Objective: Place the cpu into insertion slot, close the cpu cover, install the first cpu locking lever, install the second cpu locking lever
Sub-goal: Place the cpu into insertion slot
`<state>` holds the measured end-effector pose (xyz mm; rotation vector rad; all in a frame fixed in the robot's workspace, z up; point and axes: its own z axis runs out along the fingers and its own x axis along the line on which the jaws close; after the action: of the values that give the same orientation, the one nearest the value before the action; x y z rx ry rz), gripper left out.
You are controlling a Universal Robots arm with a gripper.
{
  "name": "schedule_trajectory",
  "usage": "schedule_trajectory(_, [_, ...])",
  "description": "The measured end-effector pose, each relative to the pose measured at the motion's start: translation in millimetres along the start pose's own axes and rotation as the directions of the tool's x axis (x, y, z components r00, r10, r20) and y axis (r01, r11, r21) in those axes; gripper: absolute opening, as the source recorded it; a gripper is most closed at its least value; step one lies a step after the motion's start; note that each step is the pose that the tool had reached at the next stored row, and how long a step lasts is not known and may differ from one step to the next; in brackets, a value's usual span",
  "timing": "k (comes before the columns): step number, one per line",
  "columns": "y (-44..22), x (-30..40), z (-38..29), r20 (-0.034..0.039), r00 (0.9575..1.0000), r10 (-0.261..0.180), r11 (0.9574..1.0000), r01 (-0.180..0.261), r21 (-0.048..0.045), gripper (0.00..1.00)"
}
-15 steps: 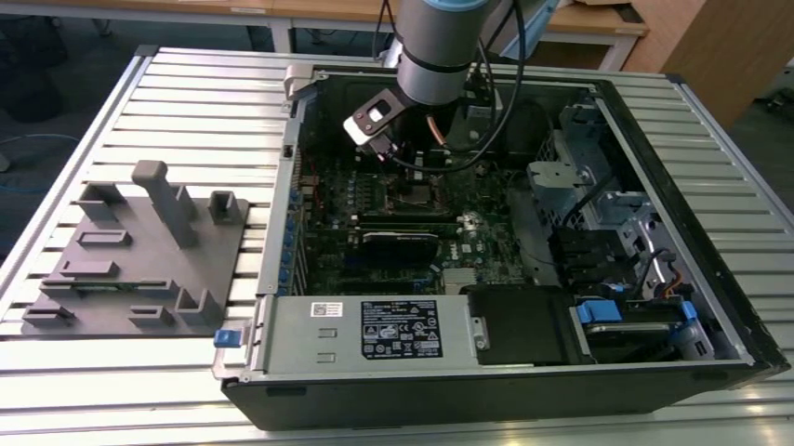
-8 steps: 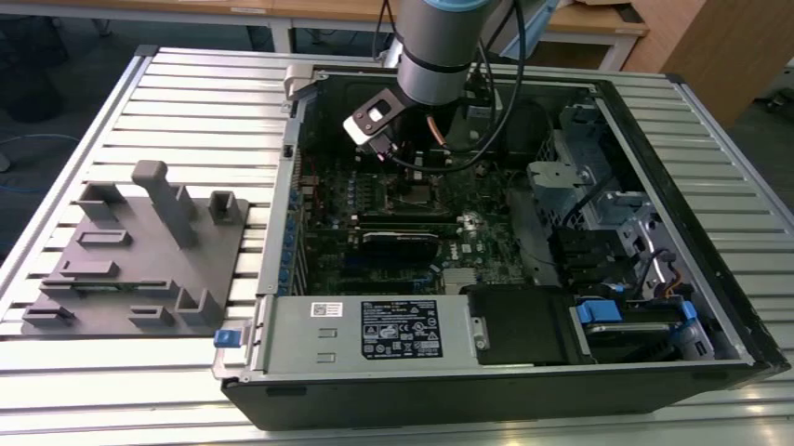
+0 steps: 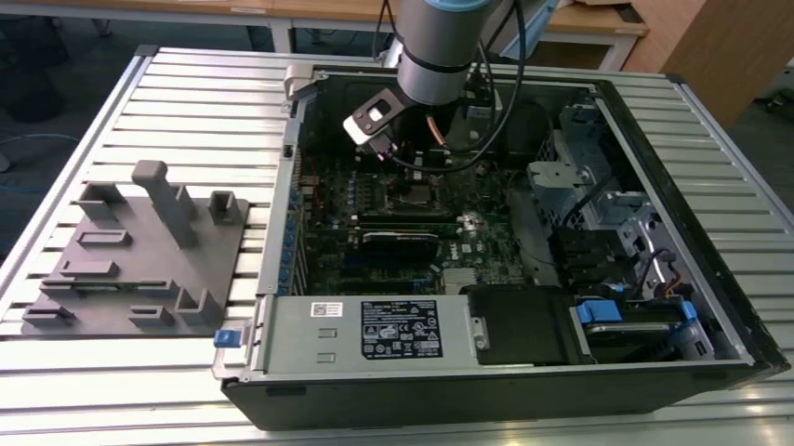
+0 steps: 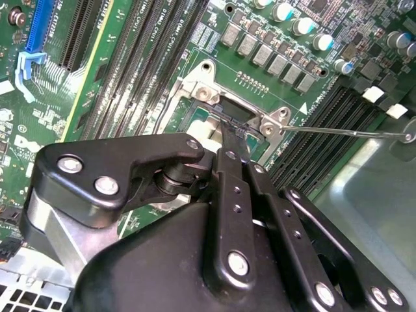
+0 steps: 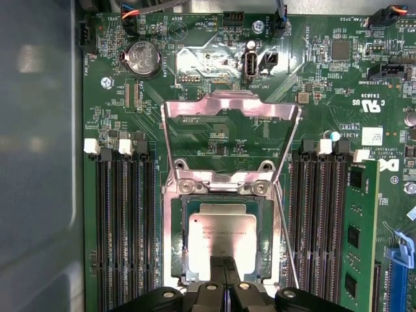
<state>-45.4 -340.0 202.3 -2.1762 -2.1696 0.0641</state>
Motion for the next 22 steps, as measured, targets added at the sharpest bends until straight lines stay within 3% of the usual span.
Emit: schedule_trajectory(22, [0.0, 0.0, 0.0, 0.0, 1.0, 0.0, 0.9999, 0.0, 0.0113, 0.1])
